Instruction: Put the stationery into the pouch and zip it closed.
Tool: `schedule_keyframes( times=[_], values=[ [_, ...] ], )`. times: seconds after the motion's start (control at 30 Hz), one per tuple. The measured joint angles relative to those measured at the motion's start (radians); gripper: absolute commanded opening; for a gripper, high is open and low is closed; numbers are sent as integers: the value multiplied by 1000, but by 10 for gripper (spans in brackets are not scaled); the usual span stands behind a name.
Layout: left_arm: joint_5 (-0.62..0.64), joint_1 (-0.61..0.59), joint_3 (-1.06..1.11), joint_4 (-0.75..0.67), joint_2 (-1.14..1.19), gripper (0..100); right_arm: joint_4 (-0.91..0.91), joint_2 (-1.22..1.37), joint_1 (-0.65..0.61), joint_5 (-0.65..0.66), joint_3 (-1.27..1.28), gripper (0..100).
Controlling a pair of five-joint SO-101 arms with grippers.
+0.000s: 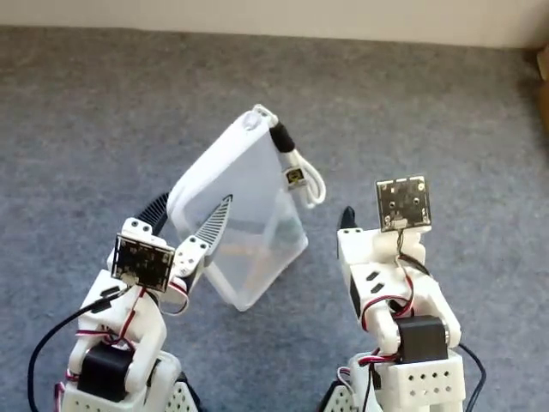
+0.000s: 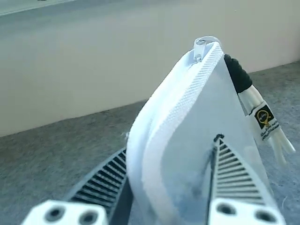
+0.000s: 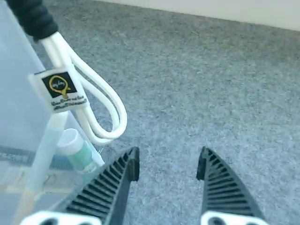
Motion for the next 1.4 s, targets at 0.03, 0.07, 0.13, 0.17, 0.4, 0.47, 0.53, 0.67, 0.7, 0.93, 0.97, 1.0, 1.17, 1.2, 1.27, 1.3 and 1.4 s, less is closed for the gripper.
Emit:
schedule_keyframes(
  times=[0.03, 0.07, 0.13, 0.17, 0.4, 0.47, 0.53, 0.67, 0.7, 0.93, 0.97, 1.0, 1.17, 1.2, 1.27, 1.3, 1.4],
  values=[
    [2, -2, 12, -18, 0, 227, 0, 0, 0, 0, 0, 192],
    [2, -12, 26, -40, 0, 227, 0, 0, 0, 0, 0, 192],
    [2, -32, 54, -84, 0, 213, 0, 0, 0, 0, 0, 192],
    [2, -41, 66, -104, 5, 203, 0, 0, 0, 0, 0, 192],
    [2, -55, 81, -169, 6, 184, 8, -201, -41, 0, 41, 192],
    [2, -51, 81, -170, 6, 184, 9, -304, -71, 0, 103, 192],
    [2, -51, 81, -170, 6, 182, 11, -404, -97, 12, 161, 192],
    [3, -81, 55, -170, 8, 182, 11, -430, -161, 75, 222, 192],
    [3, -101, 35, -170, 8, 182, 9, -430, -164, 80, 230, 192],
    [2, -253, -166, -121, 0, 182, -31, -445, -178, 89, 267, 192],
    [2, -272, -190, -100, 0, 182, -31, -450, -176, 89, 267, 192],
    [2, -285, -212, -77, 0, 182, -31, -451, -176, 91, 267, 192],
    [2, -328, -256, 28, -2, 181, -31, -451, -183, 92, 267, 190],
    [2, -330, -256, 48, -2, 181, -31, -451, -181, 92, 267, 179],
    [2, -330, -259, 89, -2, 165, -31, -451, -181, 92, 267, 127],
    [2, -330, -262, 110, -2, 141, -31, -451, -181, 92, 267, 92],
    [2, -330, -262, 170, -2, 53, -31, -451, -161, 94, 267, 35]
  ],
)
